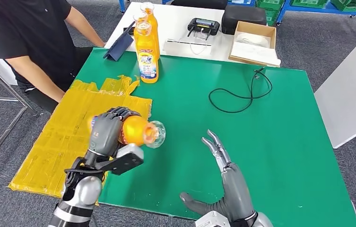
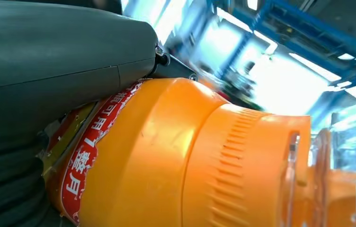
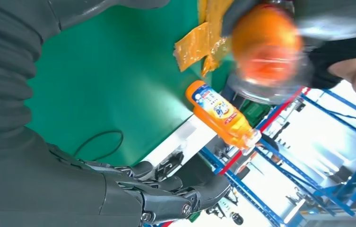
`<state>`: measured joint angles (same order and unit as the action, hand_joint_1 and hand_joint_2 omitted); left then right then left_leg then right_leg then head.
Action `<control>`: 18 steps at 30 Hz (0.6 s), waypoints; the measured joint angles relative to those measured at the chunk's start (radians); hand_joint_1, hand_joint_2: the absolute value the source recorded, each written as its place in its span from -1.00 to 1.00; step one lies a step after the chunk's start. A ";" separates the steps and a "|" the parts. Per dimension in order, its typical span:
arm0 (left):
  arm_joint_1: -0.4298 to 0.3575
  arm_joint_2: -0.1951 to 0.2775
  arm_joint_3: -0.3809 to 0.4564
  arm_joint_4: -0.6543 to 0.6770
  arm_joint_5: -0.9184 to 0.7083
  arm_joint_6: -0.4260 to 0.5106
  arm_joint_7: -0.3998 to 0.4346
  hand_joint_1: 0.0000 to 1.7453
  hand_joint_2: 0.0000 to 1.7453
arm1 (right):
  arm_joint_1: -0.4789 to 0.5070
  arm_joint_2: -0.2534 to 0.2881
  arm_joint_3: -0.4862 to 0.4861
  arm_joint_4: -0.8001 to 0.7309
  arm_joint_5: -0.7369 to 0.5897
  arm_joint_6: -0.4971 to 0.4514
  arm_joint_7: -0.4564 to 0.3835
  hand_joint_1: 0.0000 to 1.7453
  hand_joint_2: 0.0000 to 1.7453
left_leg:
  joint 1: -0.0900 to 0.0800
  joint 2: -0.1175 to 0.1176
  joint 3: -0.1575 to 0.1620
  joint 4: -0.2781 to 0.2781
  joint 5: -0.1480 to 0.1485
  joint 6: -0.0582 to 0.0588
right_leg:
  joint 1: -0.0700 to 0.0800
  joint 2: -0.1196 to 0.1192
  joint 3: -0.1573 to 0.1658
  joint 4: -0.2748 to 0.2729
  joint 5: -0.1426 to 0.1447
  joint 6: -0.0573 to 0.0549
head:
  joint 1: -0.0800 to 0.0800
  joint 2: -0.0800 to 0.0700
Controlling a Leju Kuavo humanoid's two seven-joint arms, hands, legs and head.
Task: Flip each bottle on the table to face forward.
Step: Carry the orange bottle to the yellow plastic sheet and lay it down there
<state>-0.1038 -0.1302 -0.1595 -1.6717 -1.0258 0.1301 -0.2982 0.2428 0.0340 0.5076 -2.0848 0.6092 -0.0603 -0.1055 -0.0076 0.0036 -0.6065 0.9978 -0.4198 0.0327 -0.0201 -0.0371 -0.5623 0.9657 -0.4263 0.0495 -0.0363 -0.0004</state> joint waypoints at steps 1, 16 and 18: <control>-0.010 0.012 -0.003 0.027 -0.083 0.021 0.025 1.00 1.00 | 0.000 -0.004 0.000 0.000 -0.010 -0.003 -0.005 -1.00 1.00 | 0.000 0.000 0.000 0.000 0.000 0.000 | 0.000 0.000 0.000 0.000 0.000 0.000 | 0.000 0.000; -0.077 0.144 -0.093 0.431 -0.463 0.026 0.196 1.00 1.00 | -0.001 -0.030 -0.006 0.006 -0.052 0.009 -0.048 -1.00 1.00 | 0.000 0.000 -0.001 0.000 0.000 0.000 | 0.000 0.000 -0.001 0.000 0.000 0.000 | 0.000 0.000; -0.081 0.151 -0.101 0.446 -0.461 0.017 0.195 1.00 1.00 | -0.002 -0.030 -0.006 0.010 -0.050 0.012 -0.049 -1.00 1.00 | 0.000 0.000 -0.001 0.000 0.000 0.000 | 0.000 0.000 -0.001 0.000 0.000 0.000 | 0.000 0.000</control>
<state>-0.1852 0.0205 -0.2606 -1.2260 -1.4866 0.1475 -0.1029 0.2406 0.0038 0.5013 -2.0746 0.5593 -0.0485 -0.1547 -0.0076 0.0034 -0.6079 0.9978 -0.4197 0.0326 -0.0202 -0.0373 -0.5628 0.9658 -0.4264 0.0495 -0.0364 -0.0004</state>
